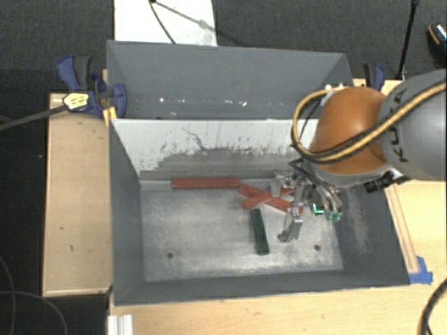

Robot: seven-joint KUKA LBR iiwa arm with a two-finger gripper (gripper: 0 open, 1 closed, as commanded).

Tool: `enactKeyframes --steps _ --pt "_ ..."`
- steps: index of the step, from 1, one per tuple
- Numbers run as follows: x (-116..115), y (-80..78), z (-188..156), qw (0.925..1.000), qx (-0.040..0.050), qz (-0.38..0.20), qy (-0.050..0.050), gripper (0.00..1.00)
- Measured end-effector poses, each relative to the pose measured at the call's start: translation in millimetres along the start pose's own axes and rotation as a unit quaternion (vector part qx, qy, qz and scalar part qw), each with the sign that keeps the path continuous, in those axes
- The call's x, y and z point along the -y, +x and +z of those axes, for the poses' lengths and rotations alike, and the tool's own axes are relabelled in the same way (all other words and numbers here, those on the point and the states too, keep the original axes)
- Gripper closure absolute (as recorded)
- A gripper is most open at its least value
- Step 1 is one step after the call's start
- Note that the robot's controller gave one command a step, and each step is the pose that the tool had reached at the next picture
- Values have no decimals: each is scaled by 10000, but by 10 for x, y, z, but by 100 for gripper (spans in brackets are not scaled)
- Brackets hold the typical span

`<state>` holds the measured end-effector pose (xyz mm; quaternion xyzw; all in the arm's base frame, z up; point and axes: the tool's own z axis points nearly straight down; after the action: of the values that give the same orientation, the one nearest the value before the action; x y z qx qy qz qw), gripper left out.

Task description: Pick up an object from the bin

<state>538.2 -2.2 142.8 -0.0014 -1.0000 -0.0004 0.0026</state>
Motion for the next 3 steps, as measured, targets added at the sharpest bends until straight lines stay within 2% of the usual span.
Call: enactKeyframes --steps 1,2,3 --pt "98 -428 688 9775 95 -2107 9 0" --pt "-329 -512 714 9730 58 -2307 2 0" --pt "122 -275 722 9731 26 -2303 12 0"
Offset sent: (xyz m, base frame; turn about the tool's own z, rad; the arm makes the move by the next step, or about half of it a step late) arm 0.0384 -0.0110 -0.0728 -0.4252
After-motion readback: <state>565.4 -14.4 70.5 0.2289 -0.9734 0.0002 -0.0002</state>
